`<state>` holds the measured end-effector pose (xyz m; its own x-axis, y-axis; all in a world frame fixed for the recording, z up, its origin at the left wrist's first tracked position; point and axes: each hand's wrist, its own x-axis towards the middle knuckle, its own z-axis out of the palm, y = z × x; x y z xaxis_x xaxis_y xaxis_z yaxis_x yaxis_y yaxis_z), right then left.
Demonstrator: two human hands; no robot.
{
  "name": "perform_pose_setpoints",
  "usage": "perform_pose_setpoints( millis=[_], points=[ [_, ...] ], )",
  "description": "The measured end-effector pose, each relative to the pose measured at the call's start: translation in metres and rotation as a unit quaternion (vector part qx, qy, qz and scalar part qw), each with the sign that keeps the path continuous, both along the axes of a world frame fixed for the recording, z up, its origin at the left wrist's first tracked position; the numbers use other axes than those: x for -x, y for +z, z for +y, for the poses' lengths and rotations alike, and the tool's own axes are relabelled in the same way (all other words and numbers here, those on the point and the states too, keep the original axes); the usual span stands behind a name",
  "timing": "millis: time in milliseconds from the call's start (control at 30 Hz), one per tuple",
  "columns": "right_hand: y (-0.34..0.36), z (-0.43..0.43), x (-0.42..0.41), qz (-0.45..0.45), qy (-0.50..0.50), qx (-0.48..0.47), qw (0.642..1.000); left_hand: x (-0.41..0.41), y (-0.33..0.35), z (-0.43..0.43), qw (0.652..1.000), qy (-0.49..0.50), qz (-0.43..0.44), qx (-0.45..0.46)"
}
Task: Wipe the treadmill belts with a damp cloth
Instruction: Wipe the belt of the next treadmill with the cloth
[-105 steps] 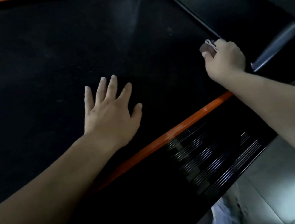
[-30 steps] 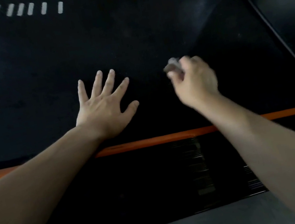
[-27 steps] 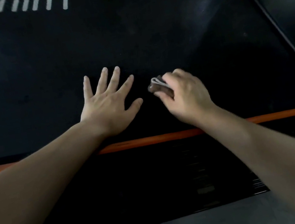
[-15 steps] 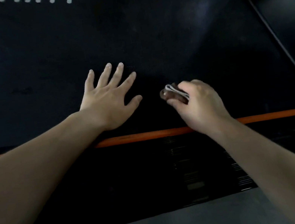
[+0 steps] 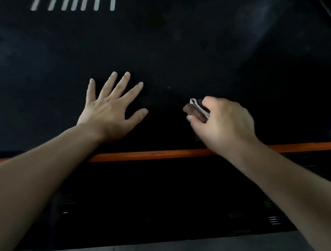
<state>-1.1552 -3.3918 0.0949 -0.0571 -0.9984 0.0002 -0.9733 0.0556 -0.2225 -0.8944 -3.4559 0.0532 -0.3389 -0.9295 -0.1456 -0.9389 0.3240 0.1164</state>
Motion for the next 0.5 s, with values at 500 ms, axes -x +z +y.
perform_pose_setpoints(
  millis=[500],
  points=[
    [-0.015, -0.028, -0.059, -0.063, 0.049, 0.043, 0.996, -0.016, 0.007, -0.003, 0.996, -0.024, 0.078, -0.030]
  ],
)
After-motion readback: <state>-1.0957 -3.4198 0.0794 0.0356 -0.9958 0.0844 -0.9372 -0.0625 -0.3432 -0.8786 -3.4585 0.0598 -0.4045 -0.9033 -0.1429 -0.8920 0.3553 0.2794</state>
